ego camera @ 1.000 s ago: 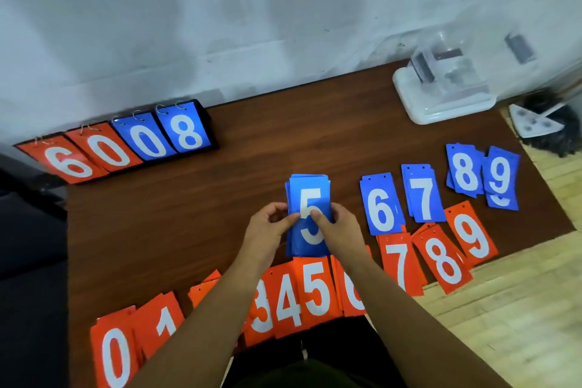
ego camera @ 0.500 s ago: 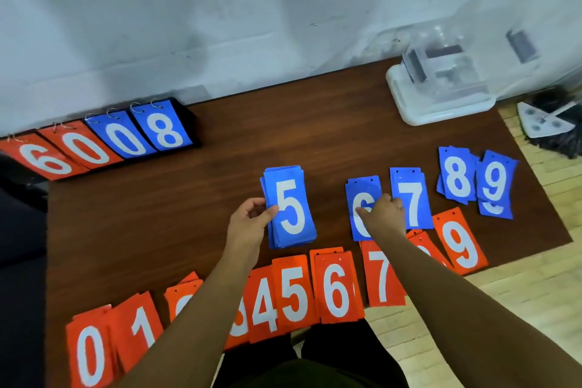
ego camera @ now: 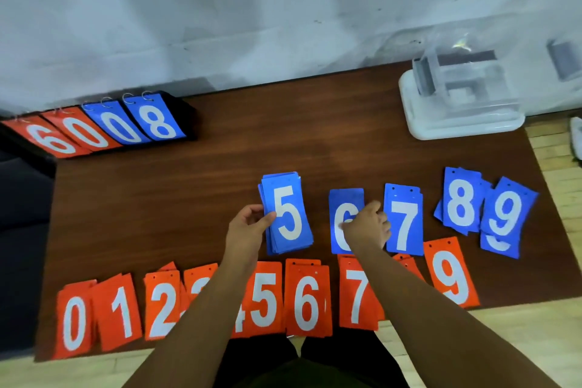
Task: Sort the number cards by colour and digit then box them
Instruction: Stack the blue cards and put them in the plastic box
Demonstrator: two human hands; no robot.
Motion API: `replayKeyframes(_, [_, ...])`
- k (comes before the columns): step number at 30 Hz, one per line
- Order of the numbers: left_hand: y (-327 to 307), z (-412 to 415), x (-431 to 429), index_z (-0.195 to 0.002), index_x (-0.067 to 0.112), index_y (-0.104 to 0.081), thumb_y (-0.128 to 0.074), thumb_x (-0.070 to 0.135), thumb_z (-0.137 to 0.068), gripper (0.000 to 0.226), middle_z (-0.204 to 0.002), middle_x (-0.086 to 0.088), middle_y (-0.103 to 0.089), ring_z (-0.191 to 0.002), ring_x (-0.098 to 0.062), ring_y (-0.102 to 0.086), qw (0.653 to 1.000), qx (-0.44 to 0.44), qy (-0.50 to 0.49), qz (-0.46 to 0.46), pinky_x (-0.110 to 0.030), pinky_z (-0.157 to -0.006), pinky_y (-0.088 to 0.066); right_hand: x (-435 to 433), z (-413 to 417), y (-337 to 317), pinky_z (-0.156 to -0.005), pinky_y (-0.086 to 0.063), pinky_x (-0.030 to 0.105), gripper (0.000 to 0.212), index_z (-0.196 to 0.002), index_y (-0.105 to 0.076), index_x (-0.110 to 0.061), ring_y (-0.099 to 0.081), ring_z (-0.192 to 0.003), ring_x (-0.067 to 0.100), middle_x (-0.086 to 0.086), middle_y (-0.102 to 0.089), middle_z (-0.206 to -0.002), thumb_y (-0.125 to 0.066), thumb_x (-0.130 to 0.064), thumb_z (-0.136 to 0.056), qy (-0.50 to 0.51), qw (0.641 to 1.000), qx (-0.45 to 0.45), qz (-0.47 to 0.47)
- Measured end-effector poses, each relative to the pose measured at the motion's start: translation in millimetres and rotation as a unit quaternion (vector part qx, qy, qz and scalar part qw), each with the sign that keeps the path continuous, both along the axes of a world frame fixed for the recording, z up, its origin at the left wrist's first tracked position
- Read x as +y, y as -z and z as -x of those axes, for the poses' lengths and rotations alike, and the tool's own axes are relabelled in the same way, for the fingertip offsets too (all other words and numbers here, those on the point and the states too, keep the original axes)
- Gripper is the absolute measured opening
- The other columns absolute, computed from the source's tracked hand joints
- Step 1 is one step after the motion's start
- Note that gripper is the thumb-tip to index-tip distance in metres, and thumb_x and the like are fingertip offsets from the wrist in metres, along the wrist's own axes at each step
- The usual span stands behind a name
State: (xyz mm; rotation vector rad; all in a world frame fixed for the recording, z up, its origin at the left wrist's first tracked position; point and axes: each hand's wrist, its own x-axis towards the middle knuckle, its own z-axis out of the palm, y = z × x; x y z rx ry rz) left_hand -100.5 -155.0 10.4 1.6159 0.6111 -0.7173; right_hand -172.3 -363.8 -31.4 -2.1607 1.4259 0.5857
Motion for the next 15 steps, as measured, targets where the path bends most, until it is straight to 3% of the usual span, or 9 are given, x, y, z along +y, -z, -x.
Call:
replayKeyframes(2, [1, 3, -7, -0.106, 0.02, -0.065, -0.078, 0.022, -0.082, 0.027, -0.107, 0.001, -0.074, -0.098, -0.018, -0.072, 1.0, 0.001, -0.008, 0.001, -0.047, -0.08, -0.061, -9, 1, 1, -0.098, -0.041, 0.042, 0.049, -0.126, -0.048, -0.006, -0.048, -0.12, 0.036, 0.019, -0.049, -0.13, -0.069, -0.027, -0.087, -0.026, 0.998, -0.05, -0.018])
replayKeyframes(4, [3, 4, -11, -0.106, 0.019, -0.066, -0.078, 0.021, -0.082, 0.027, -0.106, 0.001, -0.074, -0.097, -0.018, -0.073, 1.0, 0.003, -0.021, -0.006, -0.046, -0.08, -0.061, -18, 1, -2, -0.084, -0.047, 0.037, 0.03, -0.117, -0.056, -0.003, -0.056, -0.109, 0.032, 0.016, -0.057, -0.119, -0.059, -0.022, -0.094, -0.027, 0.989, -0.131, -0.068])
replayKeyframes(7, [7, 2, -15, -0.105, 0.019, -0.066, -0.078, 0.02, -0.083, 0.025, -0.105, 0.001, -0.074, -0.095, -0.017, -0.073, 0.999, -0.003, -0.038, -0.018, -0.044, -0.079, -0.062, -30, 1, -19, -0.064, -0.048, 0.027, 0.011, -0.103, -0.058, -0.014, -0.064, -0.093, 0.023, 0.003, -0.064, -0.099, -0.056, -0.023, -0.097, 0.055, 0.948, -0.253, -0.183])
replayKeyframes(11, [9, 1, -31, -0.1, 0.019, -0.066, -0.078, 0.018, -0.082, 0.021, -0.102, 0.0, -0.075, -0.093, -0.02, -0.074, 1.0, -0.007, -0.017, -0.004, -0.044, -0.076, -0.062, -41, 5, -43, -0.057, -0.055, 0.02, 0.021, -0.105, -0.058, -0.029, -0.068, -0.084, 0.007, -0.013, -0.068, -0.096, -0.07, -0.03, -0.088, 0.086, 0.907, -0.299, -0.284])
replayKeyframes(15, [7, 9, -69, -0.105, 0.015, -0.068, -0.077, 0.015, -0.083, 0.024, -0.108, -0.004, -0.075, -0.099, -0.023, -0.073, 0.995, 0.015, 0.047, 0.082, -0.05, -0.085, -0.059, -42, 12, -45, -0.065, -0.055, 0.023, 0.02, -0.104, -0.062, -0.02, -0.066, -0.087, 0.011, -0.003, -0.068, -0.099, -0.069, -0.032, -0.089, 0.062, 0.936, -0.265, -0.223])
